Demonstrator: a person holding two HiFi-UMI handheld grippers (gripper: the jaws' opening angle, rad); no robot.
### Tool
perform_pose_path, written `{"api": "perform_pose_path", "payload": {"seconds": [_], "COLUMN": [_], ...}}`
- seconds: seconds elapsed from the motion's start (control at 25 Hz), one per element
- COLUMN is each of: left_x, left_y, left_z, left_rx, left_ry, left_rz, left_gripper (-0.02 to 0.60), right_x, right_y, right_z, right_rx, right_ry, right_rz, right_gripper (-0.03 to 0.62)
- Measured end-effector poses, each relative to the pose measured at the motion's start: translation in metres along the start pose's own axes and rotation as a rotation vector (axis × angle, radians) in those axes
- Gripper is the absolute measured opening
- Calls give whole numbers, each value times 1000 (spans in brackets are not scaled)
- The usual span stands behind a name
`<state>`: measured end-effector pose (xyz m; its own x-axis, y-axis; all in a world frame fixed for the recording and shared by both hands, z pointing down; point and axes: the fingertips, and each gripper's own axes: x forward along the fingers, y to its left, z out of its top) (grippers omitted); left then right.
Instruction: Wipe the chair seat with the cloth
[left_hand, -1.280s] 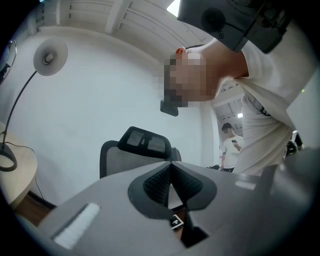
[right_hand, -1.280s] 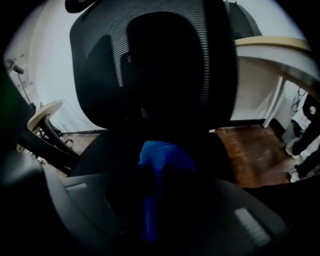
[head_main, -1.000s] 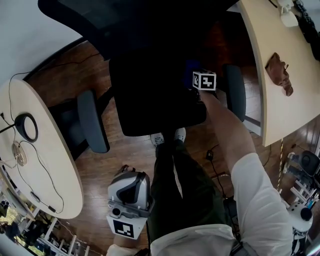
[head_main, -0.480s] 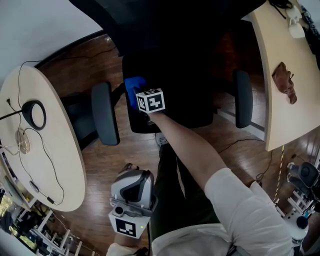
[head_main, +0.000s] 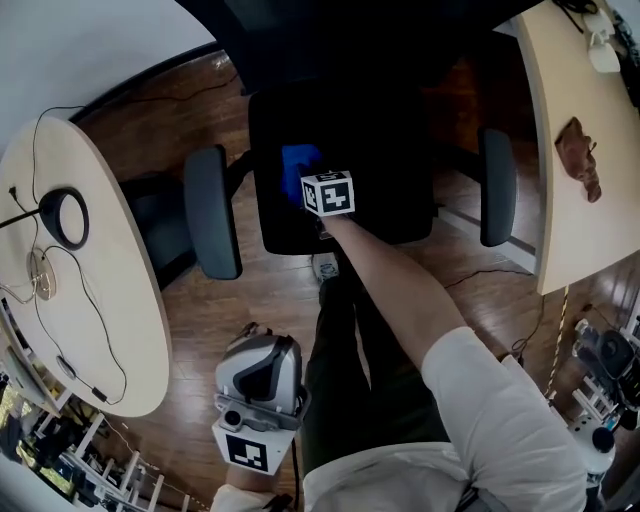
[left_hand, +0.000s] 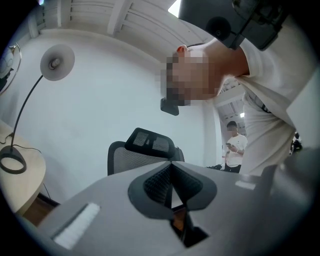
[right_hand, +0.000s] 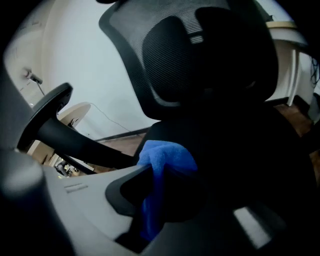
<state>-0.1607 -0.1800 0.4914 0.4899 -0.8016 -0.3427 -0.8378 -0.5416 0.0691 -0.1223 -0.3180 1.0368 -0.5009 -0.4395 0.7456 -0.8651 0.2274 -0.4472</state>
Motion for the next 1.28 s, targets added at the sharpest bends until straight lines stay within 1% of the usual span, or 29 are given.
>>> {"api": "perform_pose_path", "payload": {"seconds": [0.16, 0.24, 0.32, 0.4, 0.44, 0.56, 0.64, 0.68, 0.76, 0.84, 0.92, 1.0, 1.08, 1.16, 1.2, 1.28], "left_x": [23, 31, 39, 44, 45, 45, 43, 42, 39, 36, 34, 29, 22, 12, 6, -1], "left_y": [-13, -20, -28, -35, -39, -47, -48, -48, -45, -41, -37, -35, -32, -28, -26, -20], "left_z": [13, 15, 14, 9, 6, 2, 2, 3, 9, 20, 32, 36, 31, 23, 21, 18], "left_rx": [-13, -22, -31, -41, -49, -68, -65, -63, -54, -45, -38, -30, -24, -20, -18, -12], "left_ry": [-27, -32, -34, -35, -35, -47, -52, -51, -49, -53, -62, -66, -60, -42, -32, -23], "left_rz": [-42, -66, -88, -105, -112, -125, -124, -121, -112, -100, -85, -69, -52, -40, -38, -31], "left_gripper": [110, 110, 110, 110, 110, 110, 110, 110, 110, 110, 110, 110, 110, 110, 110, 110], "right_x": [-58, -94, -127, -148, -153, -151, -143, -138, -122, -103, -81, -57, -34, -10, 0, 12], "right_y": [-113, -167, -212, -242, -250, -253, -238, -224, -177, -108, -25, 50, 102, 127, 130, 120], "right_z": [1, -1, -1, -2, -3, -4, -1, 2, 6, 11, 9, -6, -35, -71, -89, -111], "right_rx": [-20, 11, 48, 65, 65, 36, 25, 23, 28, 39, 47, 49, 47, 35, 23, 3], "right_ry": [4, 1, -4, -5, -5, -8, -23, -33, -50, -67, -73, -53, -14, 27, 45, 66], "right_rz": [-145, -230, -302, -346, -350, -339, -319, -298, -231, -134, -22, 70, 124, 140, 136, 108], "right_gripper": [64, 64, 64, 64, 64, 64, 64, 64, 64, 64, 64, 64, 64, 64, 64, 64]}}
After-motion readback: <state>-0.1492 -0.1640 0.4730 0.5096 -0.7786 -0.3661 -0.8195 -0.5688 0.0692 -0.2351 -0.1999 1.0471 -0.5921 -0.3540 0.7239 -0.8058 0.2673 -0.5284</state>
